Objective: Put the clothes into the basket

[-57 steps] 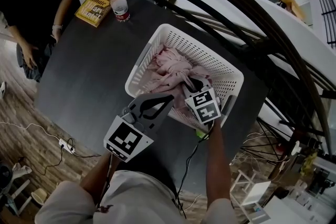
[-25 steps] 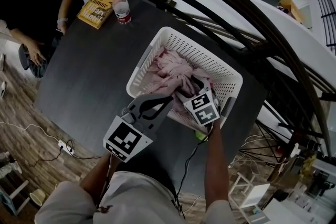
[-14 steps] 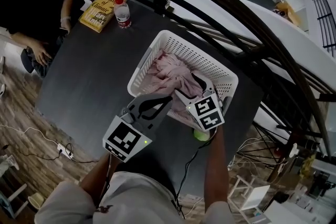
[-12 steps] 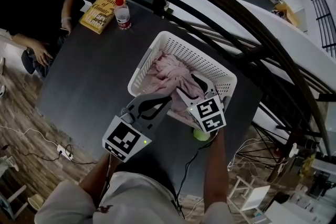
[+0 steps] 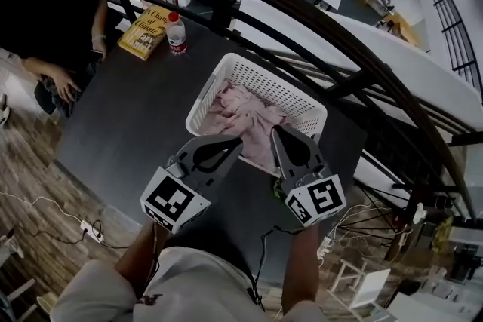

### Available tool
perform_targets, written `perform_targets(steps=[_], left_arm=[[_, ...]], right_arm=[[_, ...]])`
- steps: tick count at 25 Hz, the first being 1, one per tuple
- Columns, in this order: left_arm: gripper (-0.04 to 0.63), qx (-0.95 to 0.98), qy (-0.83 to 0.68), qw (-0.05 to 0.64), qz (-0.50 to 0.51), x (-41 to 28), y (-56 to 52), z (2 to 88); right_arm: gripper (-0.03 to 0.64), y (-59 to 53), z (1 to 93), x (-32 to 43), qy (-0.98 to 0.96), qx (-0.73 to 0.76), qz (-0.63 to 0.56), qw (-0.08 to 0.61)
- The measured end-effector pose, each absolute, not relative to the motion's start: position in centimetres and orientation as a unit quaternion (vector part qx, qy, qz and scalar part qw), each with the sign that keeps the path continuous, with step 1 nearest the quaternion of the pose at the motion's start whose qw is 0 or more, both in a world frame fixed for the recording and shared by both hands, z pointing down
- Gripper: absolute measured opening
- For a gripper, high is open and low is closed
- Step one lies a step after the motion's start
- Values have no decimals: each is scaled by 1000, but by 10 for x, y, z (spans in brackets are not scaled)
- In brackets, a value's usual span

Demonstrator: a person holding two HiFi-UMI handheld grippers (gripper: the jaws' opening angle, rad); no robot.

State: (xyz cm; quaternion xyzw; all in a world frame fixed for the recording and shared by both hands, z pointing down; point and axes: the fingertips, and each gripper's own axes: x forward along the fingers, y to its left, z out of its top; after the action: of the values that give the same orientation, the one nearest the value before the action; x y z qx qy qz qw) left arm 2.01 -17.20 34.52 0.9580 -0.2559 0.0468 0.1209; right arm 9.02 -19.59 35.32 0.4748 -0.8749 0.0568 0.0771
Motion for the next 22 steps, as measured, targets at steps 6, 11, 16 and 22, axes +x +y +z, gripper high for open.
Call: perform_targets(steps=[6,11,16,22], left_arm=[[3,961,-259,98,11,5,-156,319],[3,962,-254,97,-3,1,-129,309],[3,964,-249,99,-2,-2,-106,310],[3,965,-245,90,-5,-2,-91,303]], right_arm=[[18,-143,317,89,-862,505,39,18],[18,-100,318,94,-847,529,51,-1],[18,-76,314,90,-841,538,53,-16],[18,-64,306,83,-845,533,42,-20]])
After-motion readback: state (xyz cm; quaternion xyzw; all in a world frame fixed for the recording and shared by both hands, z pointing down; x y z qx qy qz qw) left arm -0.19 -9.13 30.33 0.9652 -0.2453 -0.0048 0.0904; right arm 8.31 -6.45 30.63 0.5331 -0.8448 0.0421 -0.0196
